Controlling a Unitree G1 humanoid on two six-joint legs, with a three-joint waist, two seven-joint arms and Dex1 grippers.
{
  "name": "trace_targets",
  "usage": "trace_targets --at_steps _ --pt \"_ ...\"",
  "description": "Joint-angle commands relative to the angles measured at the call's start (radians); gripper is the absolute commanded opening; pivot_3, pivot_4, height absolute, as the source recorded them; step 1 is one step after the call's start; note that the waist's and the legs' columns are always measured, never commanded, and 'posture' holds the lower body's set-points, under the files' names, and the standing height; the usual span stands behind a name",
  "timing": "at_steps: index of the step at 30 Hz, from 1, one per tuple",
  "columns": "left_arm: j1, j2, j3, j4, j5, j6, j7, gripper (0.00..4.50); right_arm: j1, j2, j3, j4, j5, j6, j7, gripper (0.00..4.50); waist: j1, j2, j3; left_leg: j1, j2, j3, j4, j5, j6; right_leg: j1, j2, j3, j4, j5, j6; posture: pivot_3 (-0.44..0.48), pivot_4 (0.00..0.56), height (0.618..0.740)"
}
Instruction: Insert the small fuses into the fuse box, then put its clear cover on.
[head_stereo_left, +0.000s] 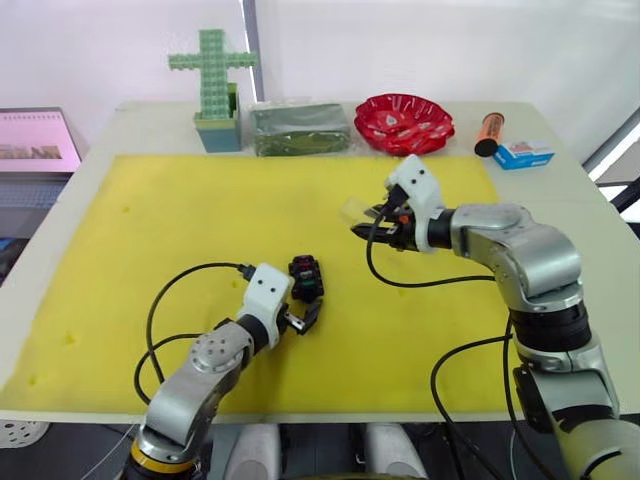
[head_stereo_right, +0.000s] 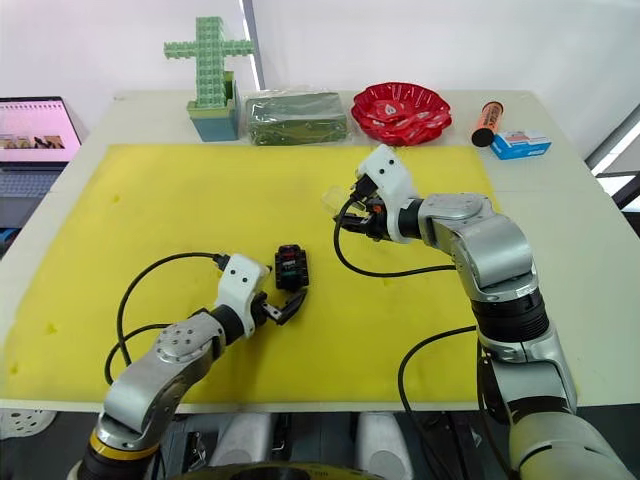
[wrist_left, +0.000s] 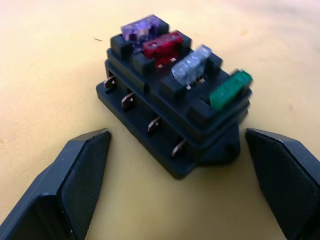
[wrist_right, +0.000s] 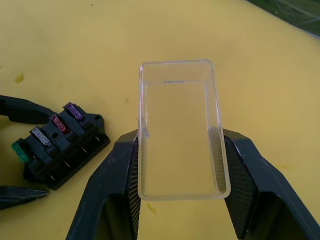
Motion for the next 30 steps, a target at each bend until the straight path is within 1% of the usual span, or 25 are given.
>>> trace_targets --at_steps 1,8,15,18,19,20,21,22,27,30 --pt "-0.014 -0.048 -0.053 0.047 0.024 0.025 0.037 4.50 -0.034 -0.027 -0.017 -0.038 0.015 -0.001 -0.013 1.81 0.001 0.000 0.000 0.000 0.000 0.000 0.000 0.000 0.000 0.001 0.000 0.000 0.000 0.000 0.000 0.000 0.150 0.740" --pt "-0.031 -0.114 -0.081 0.085 0.084 0.033 0.105 4.50 -0.040 -0.044 -0.007 -0.045 0.034 0.012 -0.024 1.81 0.001 0.001 0.000 0.000 -0.001 -0.001 0.001 0.000 0.000 0.001 0.000 0.000 -0.001 -0.001 -0.002 0.000 0.150 0.740" --pt "-0.052 -0.169 -0.076 0.092 0.132 0.030 0.156 4.50 -0.034 -0.048 0.007 -0.051 0.047 0.008 -0.037 1.81 0.000 0.001 0.000 0.000 -0.001 -0.001 0.001 0.000 0.000 0.001 0.000 0.000 -0.001 -0.001 -0.002 0.000 0.150 0.740" --pt "-0.052 -0.170 -0.060 0.075 0.139 0.030 0.159 3.93 -0.035 -0.044 0.011 -0.049 0.050 0.003 -0.043 1.81 -0.001 0.001 0.000 0.000 -0.001 -0.002 0.001 0.000 0.000 0.001 0.000 0.000 -0.001 -0.001 -0.002 0.000 0.150 0.740" --pt "-0.053 -0.170 -0.054 0.073 0.140 0.033 0.159 3.61 -0.036 -0.043 0.012 -0.046 0.051 0.001 -0.045 1.81 -0.002 0.001 0.000 0.000 -0.001 -0.002 0.001 0.000 0.000 0.001 0.000 0.000 -0.001 -0.001 -0.002 0.000 0.150 0.740" --pt "-0.052 -0.166 -0.041 0.065 0.141 0.046 0.160 3.20 -0.036 -0.043 0.013 -0.046 0.051 -0.002 -0.046 1.81 -0.002 0.001 0.000 0.000 -0.001 -0.002 0.001 0.000 0.000 0.001 0.000 0.000 -0.001 -0.001 -0.002 0.000 0.150 0.740" --pt "-0.051 -0.160 -0.030 0.055 0.140 0.057 0.157 2.91 -0.035 -0.043 0.014 -0.046 0.052 -0.004 -0.047 1.81 -0.003 0.001 0.000 0.000 -0.001 -0.002 0.001 0.000 0.000 0.001 0.000 0.000 -0.001 -0.001 -0.002 0.000 0.150 0.740" --pt "-0.048 -0.145 -0.019 0.041 0.137 0.065 0.147 2.82 -0.034 -0.042 0.014 -0.046 0.053 -0.007 -0.049 1.81 -0.004 0.001 0.000 0.000 0.000 -0.002 0.000 0.000 0.000 0.001 0.000 0.000 -0.001 -0.001 -0.002 0.000 0.150 0.740" --pt "-0.065 -0.072 0.027 0.029 0.108 0.073 0.071 2.82 -0.029 -0.031 0.018 -0.043 0.054 -0.022 -0.061 1.81 -0.010 0.001 0.000 0.000 0.000 -0.001 -0.001 0.000 0.000 -0.001 0.001 0.000 0.000 -0.001 -0.001 0.000 0.150 0.740" --pt "-0.099 -0.008 0.056 0.054 0.060 0.047 -0.028 2.82 -0.028 -0.029 0.020 -0.044 0.056 -0.031 -0.065 1.81 -0.014 0.001 0.000 0.000 0.001 -0.002 -0.002 0.000 0.000 -0.001 0.002 0.000 0.000 0.000 0.000 0.000 0.150 0.740"
